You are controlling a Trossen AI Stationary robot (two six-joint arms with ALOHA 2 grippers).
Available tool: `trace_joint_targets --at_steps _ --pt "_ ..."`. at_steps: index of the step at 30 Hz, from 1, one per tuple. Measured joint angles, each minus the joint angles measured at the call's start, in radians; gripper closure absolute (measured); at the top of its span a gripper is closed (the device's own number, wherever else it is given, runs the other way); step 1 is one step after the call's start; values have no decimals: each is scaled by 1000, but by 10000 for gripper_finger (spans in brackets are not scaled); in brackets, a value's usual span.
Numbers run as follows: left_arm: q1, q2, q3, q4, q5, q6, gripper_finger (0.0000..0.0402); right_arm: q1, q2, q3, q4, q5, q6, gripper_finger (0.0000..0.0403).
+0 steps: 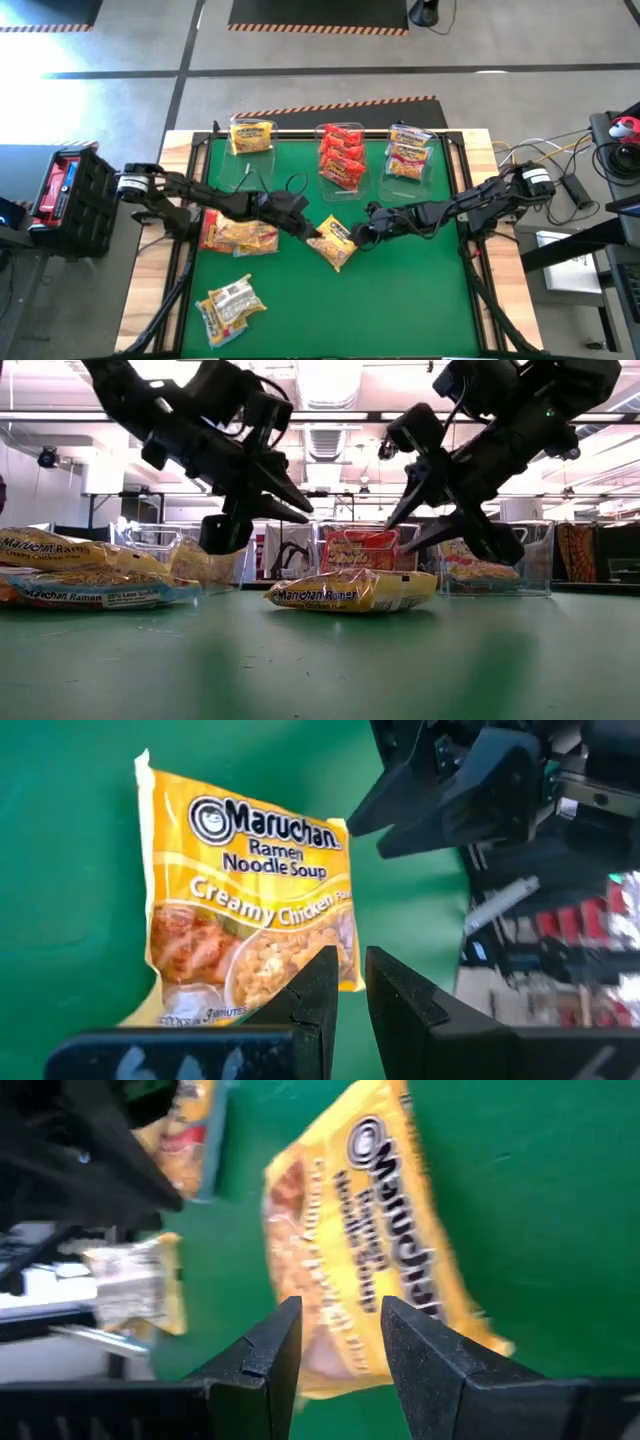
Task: Sort Maruchan noodles
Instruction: Put the yellow noodle pack into the left transparent bin
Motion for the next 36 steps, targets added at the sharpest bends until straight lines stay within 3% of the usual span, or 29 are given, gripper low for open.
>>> trace_joint_targets --at_steps 3,12,25,36 --pt "30 0 0 -3 72 34 364 7 0 -2 61 -20 10 273" --pt "49 0 0 -69 117 63 364 28 0 25 61 21 35 273" --pt "56 0 0 -73 126 101 364 132 3 32 -59 132 287 273" --pt "56 0 0 -83 132 107 364 160 127 32 79 173 336 273"
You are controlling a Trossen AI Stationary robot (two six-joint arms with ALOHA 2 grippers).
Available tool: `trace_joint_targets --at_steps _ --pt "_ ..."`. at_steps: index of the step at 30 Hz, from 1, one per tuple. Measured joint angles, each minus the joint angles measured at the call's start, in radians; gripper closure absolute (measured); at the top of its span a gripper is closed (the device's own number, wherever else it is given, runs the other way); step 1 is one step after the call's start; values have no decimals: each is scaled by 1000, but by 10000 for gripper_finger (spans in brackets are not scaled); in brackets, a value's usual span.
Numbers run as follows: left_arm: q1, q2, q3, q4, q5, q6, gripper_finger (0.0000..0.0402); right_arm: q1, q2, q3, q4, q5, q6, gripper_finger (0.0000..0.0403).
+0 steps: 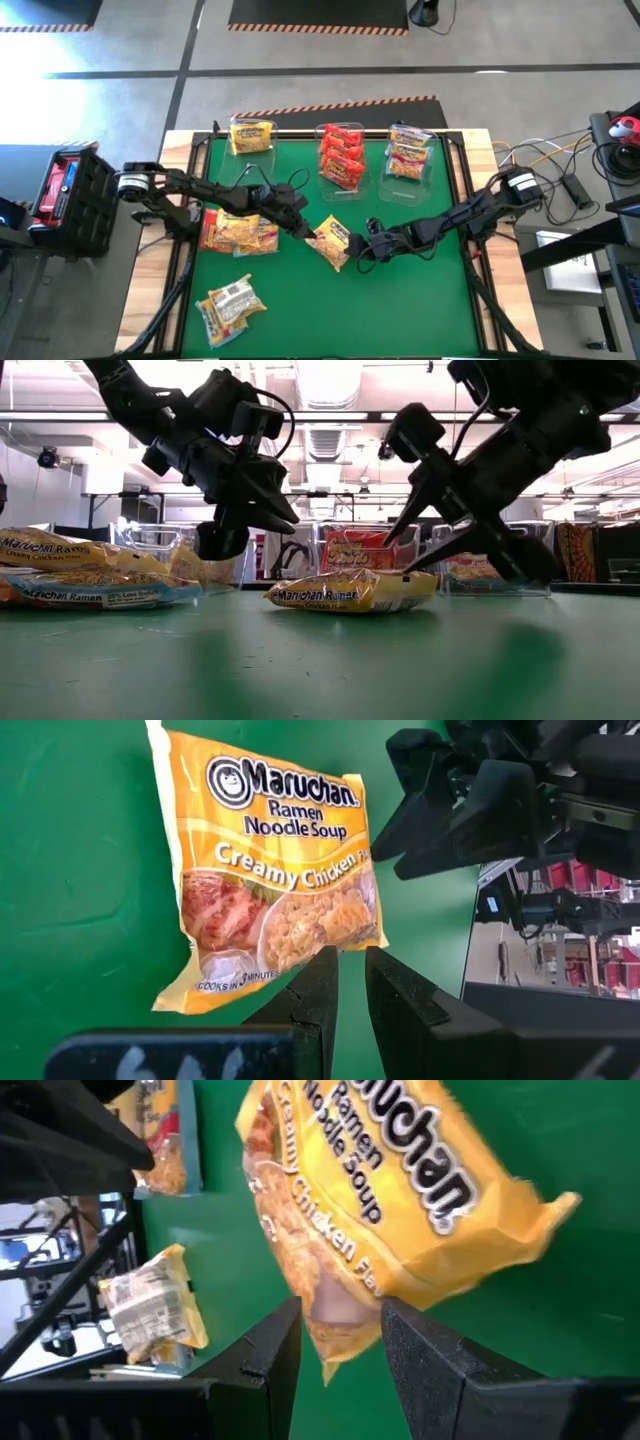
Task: Sort Maruchan noodles
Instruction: Put the yellow noodle pack into the left transparent bin
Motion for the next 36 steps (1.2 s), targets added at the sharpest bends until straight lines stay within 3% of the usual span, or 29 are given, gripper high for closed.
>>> trace_joint_targets --at_steps 22,31,36 --pt "13 0 0 -20 7 63 358 -3 63 -25 -41 19 -32 273" --pt "15 0 0 -19 25 118 287 -3 106 -30 -45 14 -34 273" --pt "24 0 0 -19 -26 150 241 -4 135 -31 -48 -17 -39 273"
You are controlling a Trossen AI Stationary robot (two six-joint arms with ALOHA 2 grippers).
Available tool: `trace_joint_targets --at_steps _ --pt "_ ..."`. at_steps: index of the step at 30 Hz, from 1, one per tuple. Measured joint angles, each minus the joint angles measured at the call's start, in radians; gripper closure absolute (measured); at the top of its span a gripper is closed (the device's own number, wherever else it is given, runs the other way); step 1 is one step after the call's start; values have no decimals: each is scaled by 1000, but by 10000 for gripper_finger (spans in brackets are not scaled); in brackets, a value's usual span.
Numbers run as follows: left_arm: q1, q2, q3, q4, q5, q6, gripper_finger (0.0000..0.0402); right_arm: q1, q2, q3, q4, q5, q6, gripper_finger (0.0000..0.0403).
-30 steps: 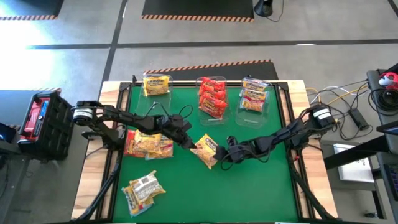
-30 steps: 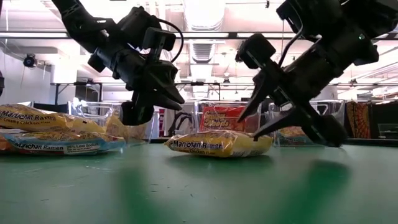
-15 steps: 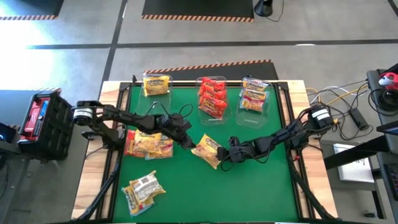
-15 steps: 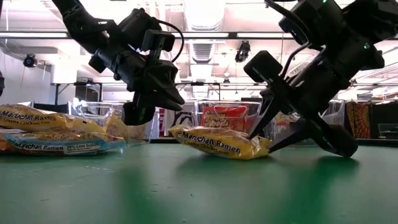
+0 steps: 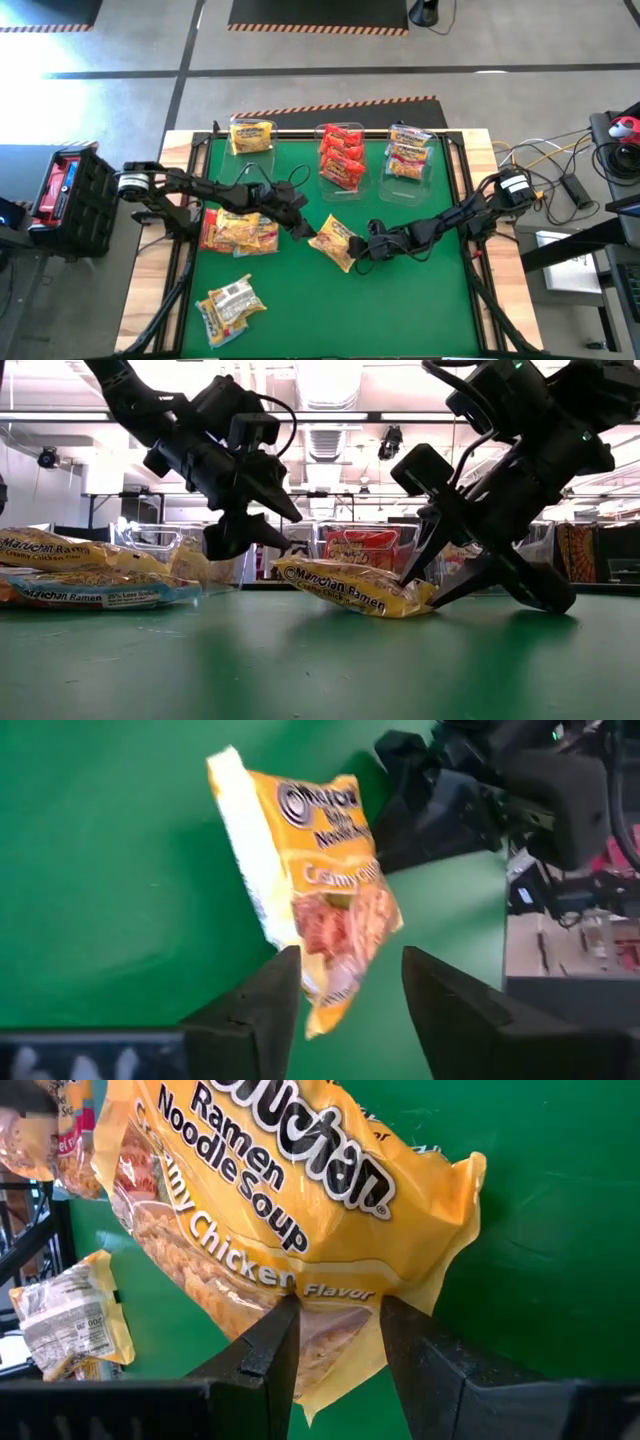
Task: Sort Maruchan noodles
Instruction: Put the yellow noodle pack into the left transparent bin
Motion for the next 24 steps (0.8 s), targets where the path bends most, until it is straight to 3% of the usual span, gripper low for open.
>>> trace_joint_targets --at_steps 5,10,24 --pt "8 0 0 -36 -61 -3 212 0 19 0 -1 -13 -5 273" --pt "9 2 0 -95 -133 -67 207 -5 19 0 -9 -40 -29 275" --pt "4 105 52 -9 -125 -124 208 -45 19 -24 -17 -171 -124 275"
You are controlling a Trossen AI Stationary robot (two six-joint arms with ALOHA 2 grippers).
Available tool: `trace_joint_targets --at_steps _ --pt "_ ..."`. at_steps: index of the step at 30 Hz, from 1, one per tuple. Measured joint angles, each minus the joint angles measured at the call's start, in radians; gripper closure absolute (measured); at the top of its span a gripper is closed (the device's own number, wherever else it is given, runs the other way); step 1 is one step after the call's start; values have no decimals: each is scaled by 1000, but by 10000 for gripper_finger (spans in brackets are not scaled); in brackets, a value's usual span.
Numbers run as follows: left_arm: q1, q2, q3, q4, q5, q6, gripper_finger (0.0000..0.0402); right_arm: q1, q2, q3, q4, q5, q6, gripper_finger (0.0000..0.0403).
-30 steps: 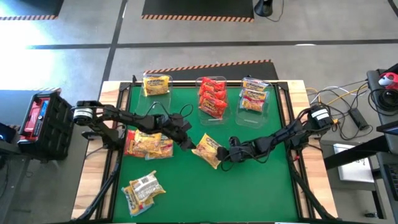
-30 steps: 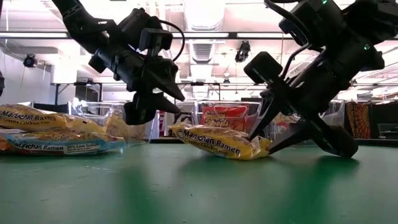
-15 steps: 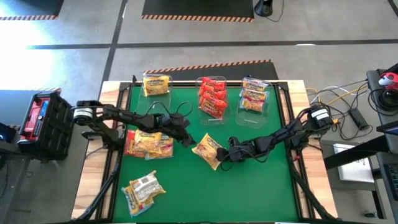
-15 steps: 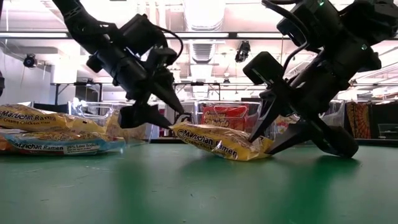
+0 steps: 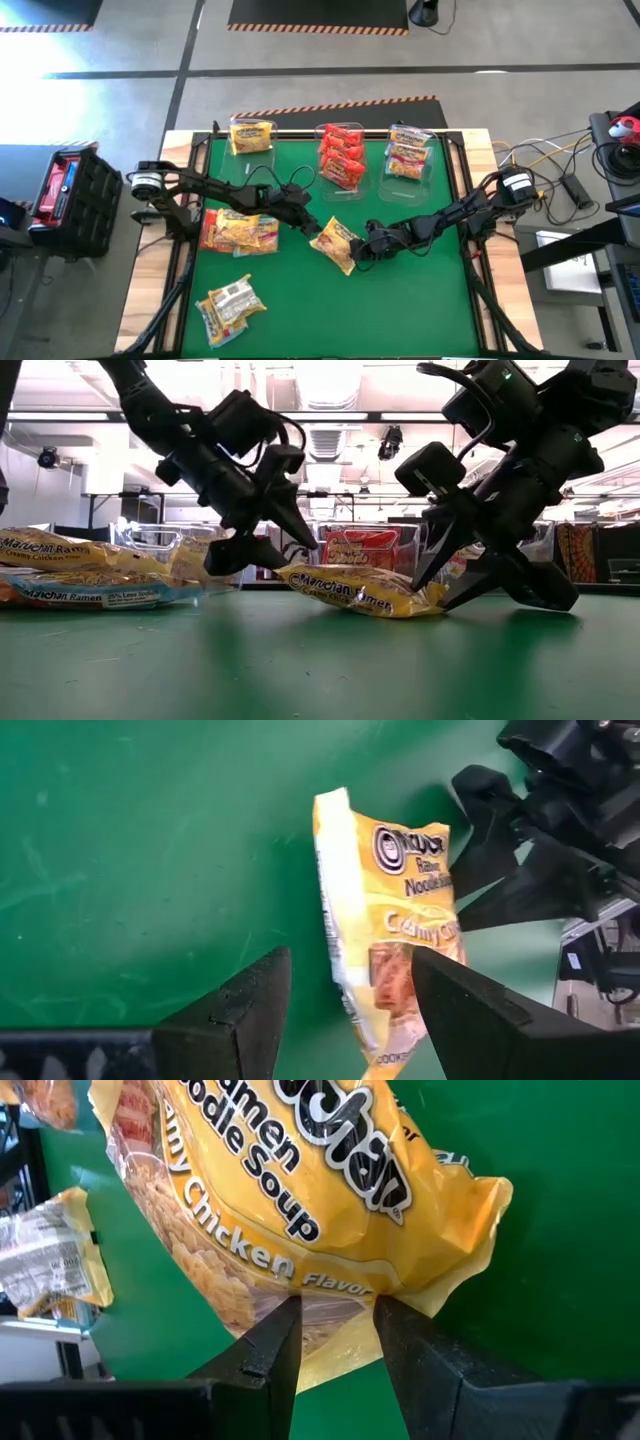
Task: Sort Maruchan noodles
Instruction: Put the yellow noodle pack into the left transparent bin
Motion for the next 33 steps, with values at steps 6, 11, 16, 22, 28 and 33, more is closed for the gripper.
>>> trace_joint_targets --at_steps 6,11,16,22,28,33 --pt "0 52 4 20 -6 -24 208 -9 -2 -24 10 -28 -14 275" --pt "-9 107 16 98 32 -63 208 -13 -2 -32 10 -39 -29 275" --pt "-19 153 56 116 48 -76 208 -21 -2 -39 14 -60 -50 276" --pt "-31 197 99 126 79 -76 208 -33 -2 -41 14 -88 -81 276" --pt "-31 210 116 131 92 -76 208 -41 -2 -46 16 -95 -110 276" --pt "-33 210 116 149 113 -76 208 -59 -2 -47 15 -106 -150 276"
